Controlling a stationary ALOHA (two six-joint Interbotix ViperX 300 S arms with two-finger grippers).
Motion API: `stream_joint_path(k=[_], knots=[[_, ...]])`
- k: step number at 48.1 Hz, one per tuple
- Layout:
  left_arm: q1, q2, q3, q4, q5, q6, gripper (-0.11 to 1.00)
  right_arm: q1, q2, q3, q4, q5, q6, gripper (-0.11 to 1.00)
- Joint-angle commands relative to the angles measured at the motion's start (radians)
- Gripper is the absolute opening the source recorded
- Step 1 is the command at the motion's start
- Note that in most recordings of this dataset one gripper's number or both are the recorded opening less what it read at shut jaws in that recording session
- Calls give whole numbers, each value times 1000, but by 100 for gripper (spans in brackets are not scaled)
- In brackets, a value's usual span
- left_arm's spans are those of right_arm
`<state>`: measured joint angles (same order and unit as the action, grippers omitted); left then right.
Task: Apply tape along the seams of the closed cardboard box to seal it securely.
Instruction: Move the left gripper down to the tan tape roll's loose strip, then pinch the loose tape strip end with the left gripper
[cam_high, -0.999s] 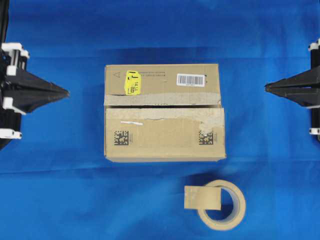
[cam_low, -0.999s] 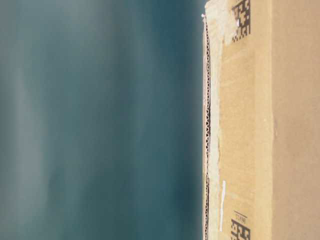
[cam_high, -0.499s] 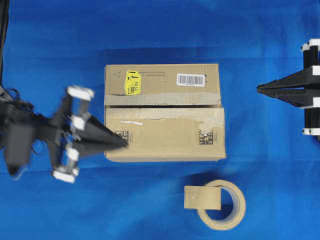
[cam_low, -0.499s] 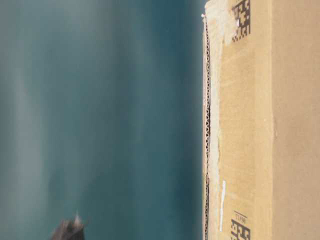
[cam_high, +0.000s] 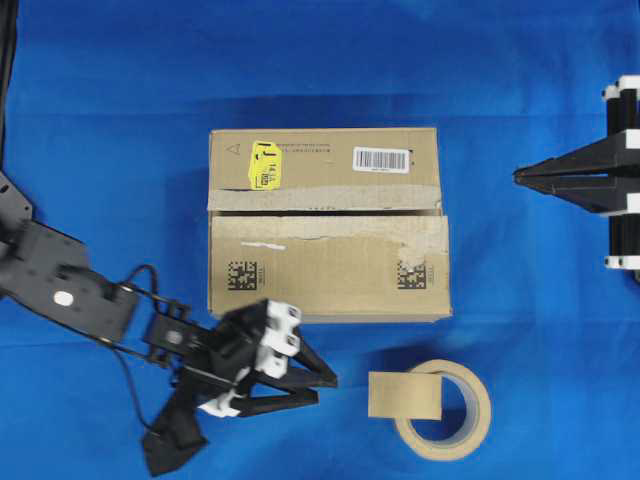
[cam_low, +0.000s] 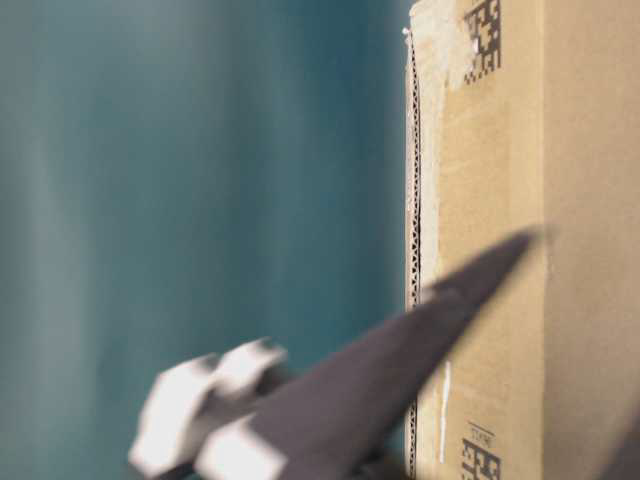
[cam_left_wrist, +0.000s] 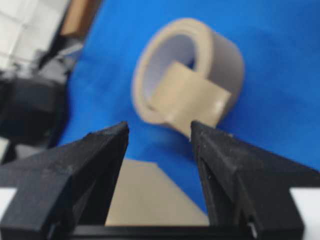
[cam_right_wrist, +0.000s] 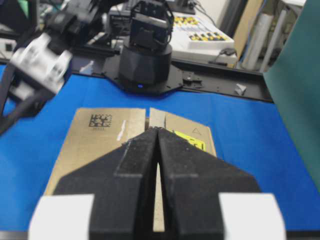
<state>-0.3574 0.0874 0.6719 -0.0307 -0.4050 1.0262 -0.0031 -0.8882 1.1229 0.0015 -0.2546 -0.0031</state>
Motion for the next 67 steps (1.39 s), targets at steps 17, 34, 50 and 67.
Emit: stream_joint_path(k=[17,34,50,67], knots=[[23,230,-184,-5,-5,98,50,3,0,-26,0,9,0,0],[41,299,-238,-3,-5,143,50,41,-6,-28,0,28,-5,0],[35,295,-236,-5,-2,146,44,52,-3,-28,0,34,-5,0],[26,284,-262,-9,74,144,0,52,-2,-28,2,34,-5,0]])
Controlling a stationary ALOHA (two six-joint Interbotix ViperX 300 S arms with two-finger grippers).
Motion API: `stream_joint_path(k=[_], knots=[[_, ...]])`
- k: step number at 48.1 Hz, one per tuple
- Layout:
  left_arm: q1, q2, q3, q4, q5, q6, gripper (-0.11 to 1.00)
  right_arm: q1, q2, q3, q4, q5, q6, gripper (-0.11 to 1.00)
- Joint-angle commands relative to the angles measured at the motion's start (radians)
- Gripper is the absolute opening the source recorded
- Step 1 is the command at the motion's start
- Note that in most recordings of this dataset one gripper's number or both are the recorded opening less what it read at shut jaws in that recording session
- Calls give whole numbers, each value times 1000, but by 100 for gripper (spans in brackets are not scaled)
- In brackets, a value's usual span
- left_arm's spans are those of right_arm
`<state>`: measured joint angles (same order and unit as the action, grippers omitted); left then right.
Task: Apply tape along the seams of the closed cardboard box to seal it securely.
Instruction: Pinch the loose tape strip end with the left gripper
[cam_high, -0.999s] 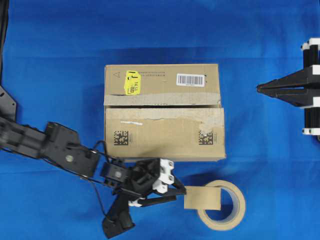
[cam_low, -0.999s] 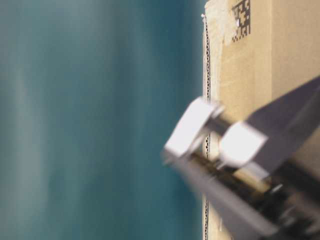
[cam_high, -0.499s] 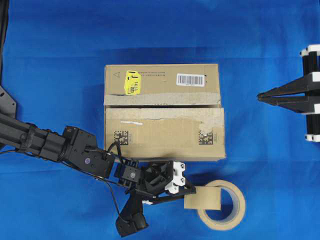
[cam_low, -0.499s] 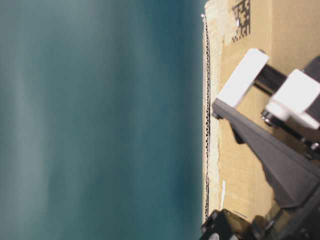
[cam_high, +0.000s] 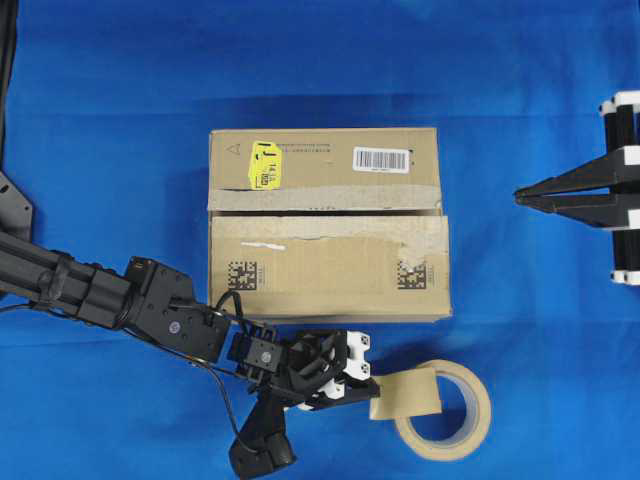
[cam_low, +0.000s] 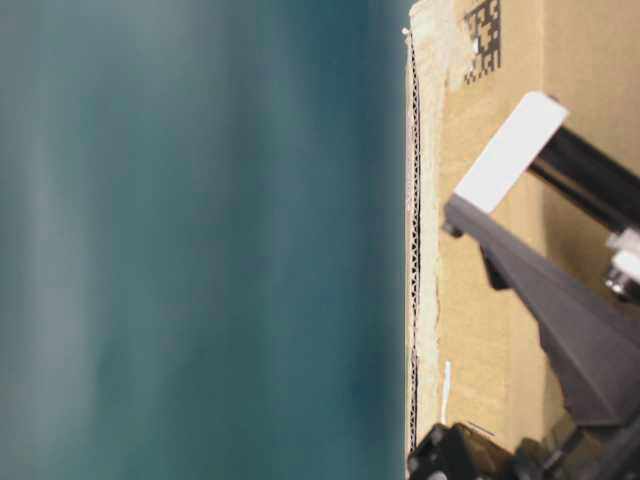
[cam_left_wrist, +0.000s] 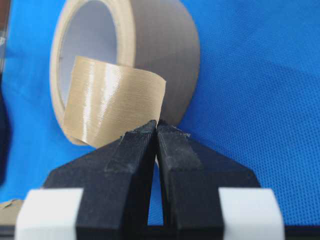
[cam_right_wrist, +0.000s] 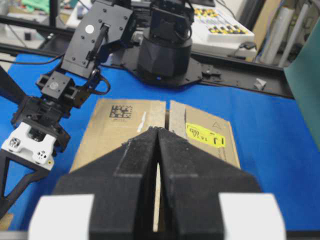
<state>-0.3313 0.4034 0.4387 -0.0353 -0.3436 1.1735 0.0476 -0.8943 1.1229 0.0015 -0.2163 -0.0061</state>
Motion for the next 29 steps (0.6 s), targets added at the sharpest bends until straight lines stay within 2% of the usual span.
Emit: stream_joint_path(k=[1,17,29], knots=[[0,-34,-32,-5,17,-3,0,2,5,-28,2,-5,-2,0],[0,-143,-103,0,115,8,0,2,11,-26,2,-2,0,0],[12,-218,-153,2,233,103,0,2,17,-26,2,2,3,0]])
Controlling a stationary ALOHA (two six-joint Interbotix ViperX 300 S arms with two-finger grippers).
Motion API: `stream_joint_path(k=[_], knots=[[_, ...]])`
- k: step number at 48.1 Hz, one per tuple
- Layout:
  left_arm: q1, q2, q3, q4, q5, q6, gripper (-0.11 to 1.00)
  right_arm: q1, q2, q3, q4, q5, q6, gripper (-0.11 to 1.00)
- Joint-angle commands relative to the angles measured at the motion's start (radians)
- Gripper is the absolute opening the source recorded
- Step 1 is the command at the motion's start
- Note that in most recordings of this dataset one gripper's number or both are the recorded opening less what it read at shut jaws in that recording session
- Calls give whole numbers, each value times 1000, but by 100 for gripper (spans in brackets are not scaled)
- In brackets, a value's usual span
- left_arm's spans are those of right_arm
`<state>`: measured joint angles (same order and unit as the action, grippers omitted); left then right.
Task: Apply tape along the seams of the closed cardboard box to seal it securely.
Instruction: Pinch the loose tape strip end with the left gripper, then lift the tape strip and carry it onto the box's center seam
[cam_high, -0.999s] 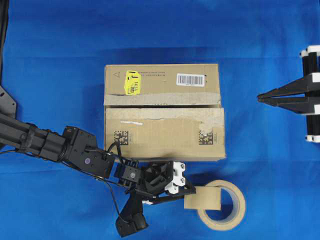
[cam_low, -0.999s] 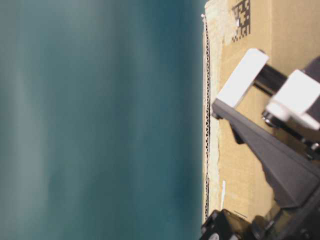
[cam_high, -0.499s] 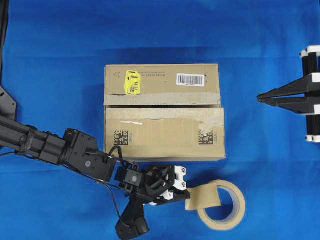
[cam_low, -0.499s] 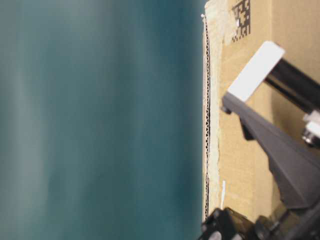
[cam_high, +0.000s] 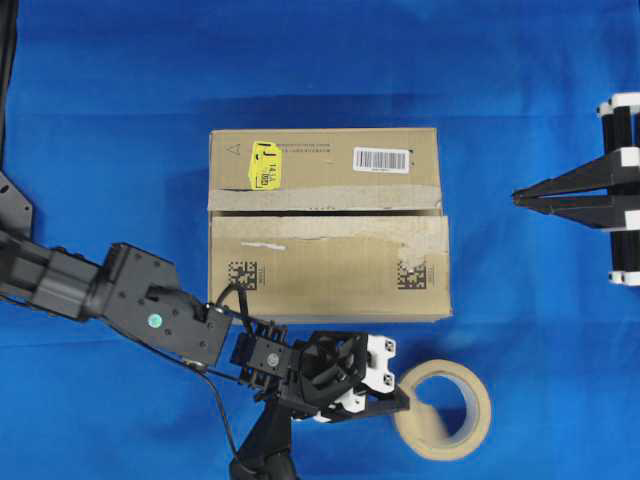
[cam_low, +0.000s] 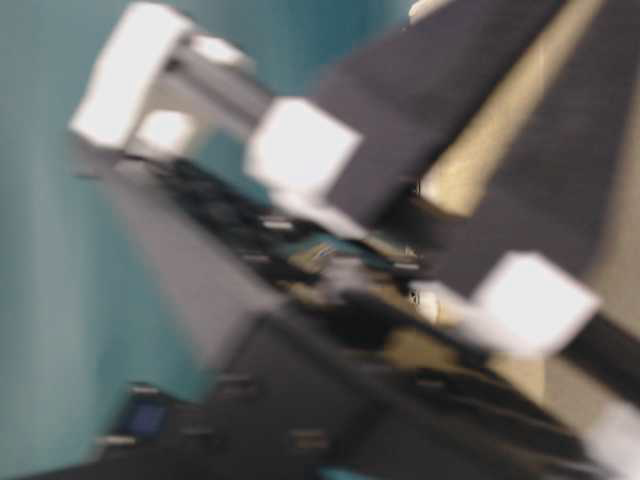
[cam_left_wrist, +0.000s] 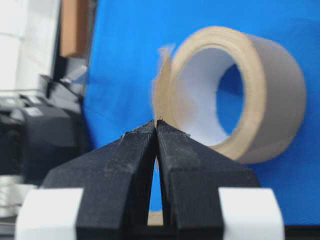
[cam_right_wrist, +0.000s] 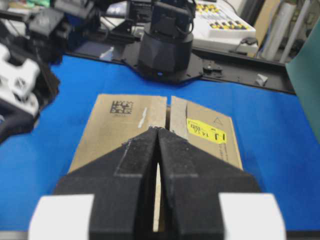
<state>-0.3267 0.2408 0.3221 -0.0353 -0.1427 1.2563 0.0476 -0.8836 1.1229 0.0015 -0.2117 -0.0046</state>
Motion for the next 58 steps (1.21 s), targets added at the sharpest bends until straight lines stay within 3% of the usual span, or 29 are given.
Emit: stream_joint_path(k=[1,9,21,43,58], knots=[[9,-60,-41,0,48,28,0,2,8,-26,0,-3,2,0],[32,-97,-38,2,126,61,0,2,9,-26,0,-3,6,0],[84,-178,43,2,127,63,0,2,11,-28,0,-3,8,0],[252,-318,233,3,-14,117,0,2,37,-25,0,-11,6,0],[342,-365,301,3,-48,117,0,0,49,-23,0,-25,-5,0]])
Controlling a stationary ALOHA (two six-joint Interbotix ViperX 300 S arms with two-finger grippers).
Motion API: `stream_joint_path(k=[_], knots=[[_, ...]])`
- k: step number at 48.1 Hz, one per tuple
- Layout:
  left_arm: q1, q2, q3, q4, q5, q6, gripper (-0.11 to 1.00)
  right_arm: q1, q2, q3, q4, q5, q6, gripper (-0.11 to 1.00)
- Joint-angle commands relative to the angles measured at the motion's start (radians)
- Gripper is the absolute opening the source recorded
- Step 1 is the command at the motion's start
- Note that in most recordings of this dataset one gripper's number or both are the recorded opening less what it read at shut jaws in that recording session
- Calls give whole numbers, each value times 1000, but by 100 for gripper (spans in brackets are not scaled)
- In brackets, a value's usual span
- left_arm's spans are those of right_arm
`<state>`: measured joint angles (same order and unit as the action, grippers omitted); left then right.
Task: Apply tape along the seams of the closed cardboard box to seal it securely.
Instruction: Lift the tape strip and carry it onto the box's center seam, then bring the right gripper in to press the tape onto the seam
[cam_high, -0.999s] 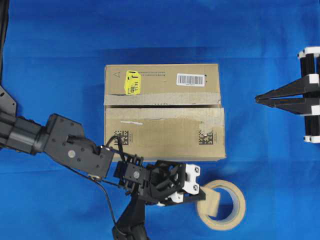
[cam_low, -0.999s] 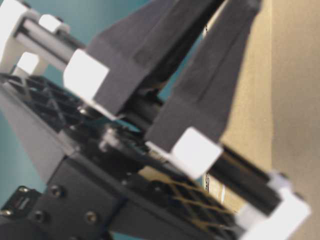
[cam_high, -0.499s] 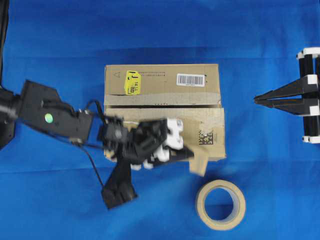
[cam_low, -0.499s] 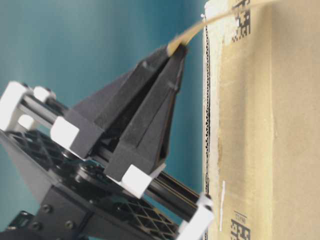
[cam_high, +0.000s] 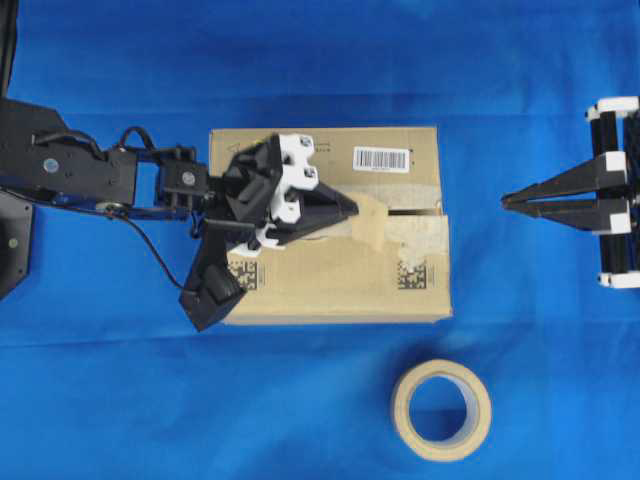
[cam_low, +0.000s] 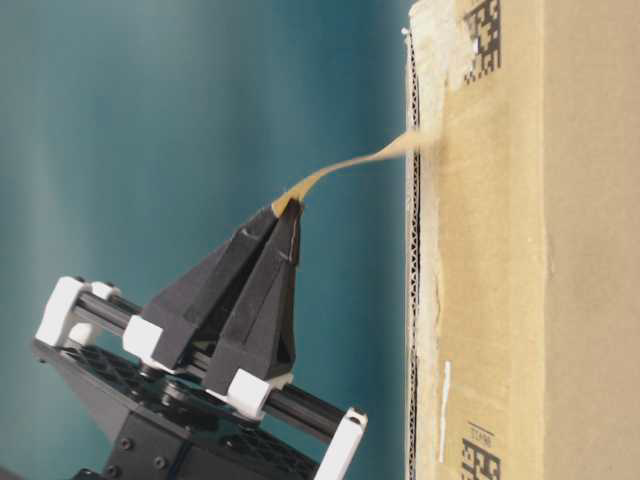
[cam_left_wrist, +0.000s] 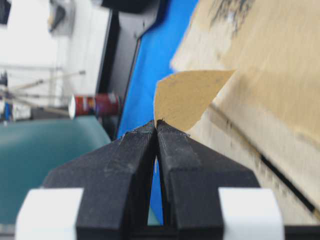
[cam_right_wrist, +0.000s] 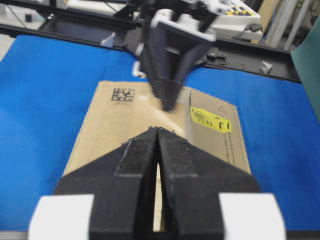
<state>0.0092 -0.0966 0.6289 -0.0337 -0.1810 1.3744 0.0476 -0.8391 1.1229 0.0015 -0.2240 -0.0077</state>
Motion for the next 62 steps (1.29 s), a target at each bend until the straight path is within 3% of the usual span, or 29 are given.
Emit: stream_joint_path(k=[1,26,42,52,62], knots=[[8,-28,-5,2,-9,-2,0,0,6,-23,0,-14,-2,0],[23,-32,26,3,172,-8,0,0,58,-28,0,-58,-2,0],[34,-58,64,2,181,-9,0,0,172,-49,6,-129,14,0],[34,-64,74,3,181,-3,0,-2,265,-110,17,-133,14,0],[34,-60,71,3,181,5,0,-23,356,-163,58,-175,15,1]])
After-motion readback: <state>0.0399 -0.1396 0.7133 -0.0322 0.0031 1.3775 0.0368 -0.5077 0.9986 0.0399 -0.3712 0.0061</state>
